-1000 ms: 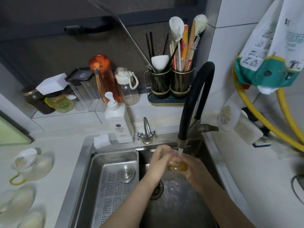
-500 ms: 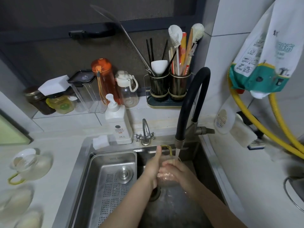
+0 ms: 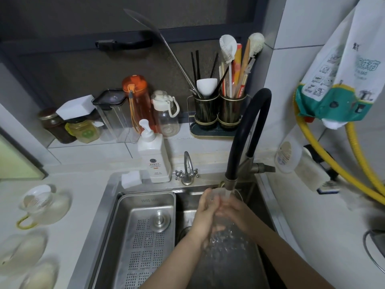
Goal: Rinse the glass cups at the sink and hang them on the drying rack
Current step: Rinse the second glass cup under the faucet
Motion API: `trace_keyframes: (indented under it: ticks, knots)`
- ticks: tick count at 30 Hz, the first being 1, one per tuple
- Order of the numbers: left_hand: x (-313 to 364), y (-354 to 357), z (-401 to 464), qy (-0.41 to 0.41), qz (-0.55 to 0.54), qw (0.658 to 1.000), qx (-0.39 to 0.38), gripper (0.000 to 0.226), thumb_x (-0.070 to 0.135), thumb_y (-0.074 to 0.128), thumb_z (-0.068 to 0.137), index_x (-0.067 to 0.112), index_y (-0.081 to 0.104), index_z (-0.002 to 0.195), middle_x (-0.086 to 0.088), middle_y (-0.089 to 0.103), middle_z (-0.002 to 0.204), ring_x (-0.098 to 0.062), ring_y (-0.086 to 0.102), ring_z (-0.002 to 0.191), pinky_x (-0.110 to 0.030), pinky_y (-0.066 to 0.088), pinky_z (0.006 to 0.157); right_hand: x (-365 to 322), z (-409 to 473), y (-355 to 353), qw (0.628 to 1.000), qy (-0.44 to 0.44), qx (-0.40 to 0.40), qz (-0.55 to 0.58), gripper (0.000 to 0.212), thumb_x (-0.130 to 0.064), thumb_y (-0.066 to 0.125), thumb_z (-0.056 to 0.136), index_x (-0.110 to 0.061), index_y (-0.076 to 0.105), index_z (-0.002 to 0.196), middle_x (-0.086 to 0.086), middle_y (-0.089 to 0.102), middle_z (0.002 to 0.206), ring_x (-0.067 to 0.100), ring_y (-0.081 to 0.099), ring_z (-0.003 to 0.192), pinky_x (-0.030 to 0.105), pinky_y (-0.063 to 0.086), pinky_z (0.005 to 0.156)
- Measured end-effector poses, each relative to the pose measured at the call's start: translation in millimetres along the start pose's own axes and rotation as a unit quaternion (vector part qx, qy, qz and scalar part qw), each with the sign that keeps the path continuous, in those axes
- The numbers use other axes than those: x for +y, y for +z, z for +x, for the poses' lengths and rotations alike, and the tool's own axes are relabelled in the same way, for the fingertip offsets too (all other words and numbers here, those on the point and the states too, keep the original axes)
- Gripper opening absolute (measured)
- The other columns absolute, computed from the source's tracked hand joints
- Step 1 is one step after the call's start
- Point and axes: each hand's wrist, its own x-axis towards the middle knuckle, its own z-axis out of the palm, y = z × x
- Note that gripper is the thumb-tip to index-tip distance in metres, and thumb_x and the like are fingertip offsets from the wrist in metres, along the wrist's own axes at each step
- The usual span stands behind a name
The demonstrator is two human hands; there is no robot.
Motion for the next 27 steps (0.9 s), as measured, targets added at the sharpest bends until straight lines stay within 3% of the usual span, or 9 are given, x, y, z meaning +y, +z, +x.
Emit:
trace_keyframes:
  ticks: [3, 6, 10, 13, 15, 17, 21, 25, 27]
  knots:
    - [1, 0, 1, -0.029, 0.072, 0.997, -0.008, 0.055, 0.052, 0.043, 0.093, 0.038, 0.023, 0.143, 0.005, 0.059, 0.120, -0.019, 0.062, 0.106, -0.033, 0.056, 0.072, 8, -4, -6, 0.987, -0.038, 0.000, -0.157, 0.018, -0.022, 0.052, 0.094, -0.029, 0.058, 0.079, -0.008, 0.062, 0.074, -0.010, 0.059, 0.064, 0.015, 0.045, 0.069]
    - [0, -2, -7, 0.029, 0.203, 0.978, -0.048, 0.068, 0.063, 0.041, 0.088, 0.048, 0.005, 0.144, 0.003, 0.026, 0.155, -0.015, 0.030, 0.140, -0.038, 0.033, 0.113, 10, 2, -13, 0.991, -0.029, 0.092, -0.097, 0.024, -0.026, 0.056, 0.092, -0.019, 0.064, 0.070, -0.002, 0.063, 0.066, 0.001, 0.058, 0.057, 0.024, 0.046, 0.065]
    - [-4, -15, -10, 0.140, 0.403, 0.900, -0.086, 0.087, 0.041, 0.065, 0.084, 0.042, 0.005, 0.146, 0.015, -0.013, 0.154, 0.000, -0.007, 0.141, -0.021, 0.007, 0.115, 3, 11, -12, 0.996, 0.039, 0.076, 0.031, 0.025, -0.026, 0.057, 0.092, -0.007, 0.072, 0.092, 0.014, 0.074, 0.092, 0.027, 0.070, 0.089, 0.043, 0.054, 0.086]
    - [6, -24, -6, 0.207, 0.401, 0.889, -0.081, 0.087, 0.033, 0.079, 0.073, 0.046, 0.023, 0.138, 0.008, 0.009, 0.151, 0.003, 0.016, 0.139, -0.006, 0.015, 0.110, -2, 12, -9, 0.994, 0.024, 0.019, 0.101, 0.024, -0.008, 0.049, 0.095, 0.011, 0.061, 0.103, 0.023, 0.065, 0.101, 0.030, 0.066, 0.094, 0.032, 0.056, 0.077]
    - [17, -32, -2, 0.209, 0.371, 0.900, -0.092, 0.085, 0.034, 0.083, 0.067, 0.049, 0.030, 0.132, 0.007, 0.025, 0.144, 0.010, 0.024, 0.133, -0.001, 0.018, 0.107, -7, 7, -14, 0.993, -0.016, -0.040, 0.107, 0.020, 0.002, 0.046, 0.093, 0.005, 0.060, 0.107, 0.013, 0.066, 0.100, 0.019, 0.067, 0.091, 0.021, 0.056, 0.072]
    - [26, -39, 0, 0.192, 0.347, 0.914, -0.087, 0.084, 0.040, 0.084, 0.061, 0.050, 0.037, 0.129, 0.010, 0.035, 0.139, 0.008, 0.032, 0.129, 0.000, 0.024, 0.103, -15, -2, -17, 0.994, -0.020, -0.084, 0.073, 0.021, -0.007, 0.052, 0.092, -0.005, 0.065, 0.108, 0.007, 0.071, 0.101, 0.017, 0.070, 0.093, 0.026, 0.057, 0.077]
    - [26, -37, 0, 0.170, 0.291, 0.940, -0.055, 0.081, 0.031, 0.084, 0.067, 0.040, 0.042, 0.135, 0.014, 0.035, 0.139, 0.009, 0.033, 0.128, 0.006, 0.026, 0.092, -13, 0, -17, 0.998, -0.025, 0.000, 0.066, 0.019, -0.014, 0.057, 0.091, -0.002, 0.068, 0.102, 0.019, 0.071, 0.099, 0.022, 0.070, 0.084, 0.029, 0.056, 0.074]
    - [16, -27, -6, 0.129, 0.192, 0.972, -0.023, 0.079, 0.052, 0.079, 0.061, 0.052, 0.038, 0.129, 0.015, 0.037, 0.138, 0.002, 0.035, 0.127, -0.016, 0.034, 0.103, -4, 3, -6, 0.978, 0.011, 0.039, 0.203, 0.028, -0.016, 0.054, 0.091, 0.002, 0.063, 0.110, 0.014, 0.073, 0.100, 0.020, 0.072, 0.088, 0.026, 0.058, 0.069]
    - [16, -22, -7, 0.104, 0.135, 0.985, -0.007, 0.077, 0.063, 0.076, 0.057, 0.053, 0.041, 0.125, 0.008, 0.044, 0.137, -0.004, 0.043, 0.125, -0.028, 0.038, 0.107, -7, -1, -3, 0.982, -0.009, 0.041, 0.182, 0.037, -0.030, 0.062, 0.081, -0.003, 0.067, 0.106, 0.016, 0.071, 0.106, 0.025, 0.069, 0.097, 0.036, 0.057, 0.082]
